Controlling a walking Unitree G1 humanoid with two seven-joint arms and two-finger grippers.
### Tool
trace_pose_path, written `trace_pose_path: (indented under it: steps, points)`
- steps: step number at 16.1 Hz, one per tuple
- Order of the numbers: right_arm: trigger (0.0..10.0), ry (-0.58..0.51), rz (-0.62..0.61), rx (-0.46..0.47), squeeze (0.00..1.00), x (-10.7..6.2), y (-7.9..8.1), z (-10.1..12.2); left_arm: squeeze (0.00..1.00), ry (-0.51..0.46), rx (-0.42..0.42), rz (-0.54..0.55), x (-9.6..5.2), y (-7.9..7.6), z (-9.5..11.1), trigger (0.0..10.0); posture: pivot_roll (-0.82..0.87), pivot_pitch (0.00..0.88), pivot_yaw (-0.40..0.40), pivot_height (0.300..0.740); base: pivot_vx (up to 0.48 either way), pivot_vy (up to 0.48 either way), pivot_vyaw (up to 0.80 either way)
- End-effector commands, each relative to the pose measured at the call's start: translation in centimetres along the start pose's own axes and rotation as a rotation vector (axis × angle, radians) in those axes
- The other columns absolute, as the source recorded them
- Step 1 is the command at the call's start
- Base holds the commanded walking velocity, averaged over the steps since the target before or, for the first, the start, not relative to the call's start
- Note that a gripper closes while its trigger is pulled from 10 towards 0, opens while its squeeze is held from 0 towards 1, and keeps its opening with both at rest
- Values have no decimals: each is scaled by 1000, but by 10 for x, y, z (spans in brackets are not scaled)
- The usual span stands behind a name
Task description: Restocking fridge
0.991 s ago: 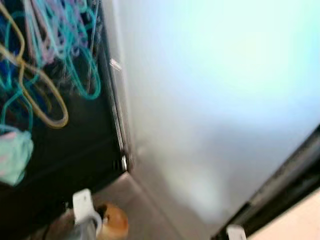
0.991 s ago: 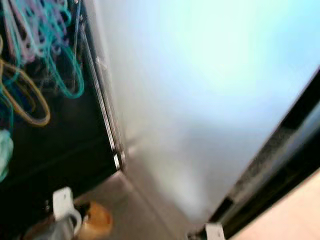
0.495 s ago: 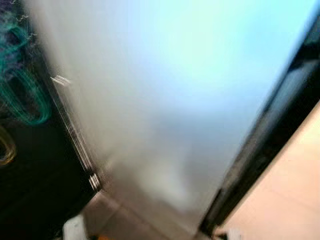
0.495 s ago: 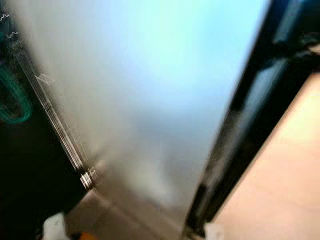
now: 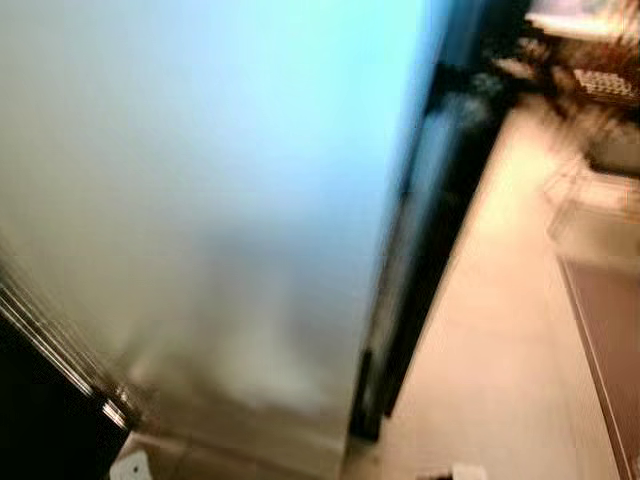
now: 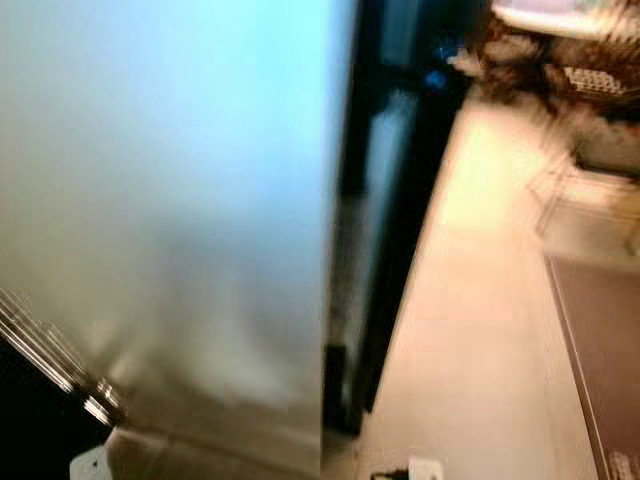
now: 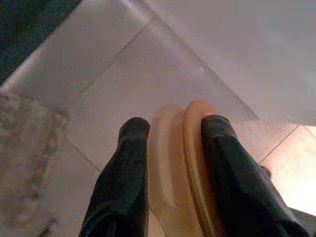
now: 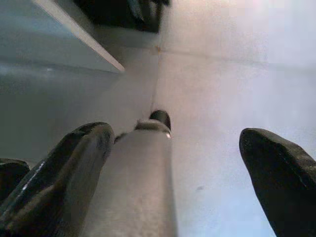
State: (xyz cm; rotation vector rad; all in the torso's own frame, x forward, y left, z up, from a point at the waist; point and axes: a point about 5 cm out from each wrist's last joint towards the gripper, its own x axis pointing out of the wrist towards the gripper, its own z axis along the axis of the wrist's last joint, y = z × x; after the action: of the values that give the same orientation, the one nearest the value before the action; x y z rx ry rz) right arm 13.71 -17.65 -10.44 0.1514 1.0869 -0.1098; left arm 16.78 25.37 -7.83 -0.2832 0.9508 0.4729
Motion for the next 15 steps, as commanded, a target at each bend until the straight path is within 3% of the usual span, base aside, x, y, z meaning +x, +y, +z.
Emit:
trace_pose_path:
  steps: [1,3,5,8,9,10,11,12,15]
  points:
    - [10000,-19,-25,27,0,0,-4,1,0,10,-11,3,0,-2,0,10000,9,0,36,740,0,0,0]
    - [10000,-46,-41,36,0,-1,-5,3,0,17,-13,15,0,1,-2,10000,7,0,35,740,0,0,0]
    - [10000,-93,-75,29,0,-1,-7,6,0,9,-20,9,0,-5,-2,10000,-5,0,38,740,0,0,0]
    - [10000,-194,-131,80,0,-4,-10,10,0,9,-15,21,0,-5,-3,10000,-25,0,45,740,0,0,0]
    - [10000,-273,-152,127,0,-7,-11,13,0,4,-5,40,0,-3,-3,10000,-34,0,50,740,0,0,0]
    - [10000,-395,-185,124,0,-10,-30,40,0,2,-7,42,0,-3,-3,10000,-44,0,51,740,0,0,0]
    - [10000,-554,-219,125,0,-21,-63,87,0,0,-4,42,0,-3,-2,10000,-52,0,49,740,0,0,0]
    - [10000,-656,-201,85,0,-29,-70,112,0,-5,4,46,0,-3,-2,10000,-51,0,47,740,0,0,0]
    - [10000,-826,-127,22,0,-41,-54,141,0,-6,-3,54,0,-2,-3,10000,-45,0,39,740,0,0,0]
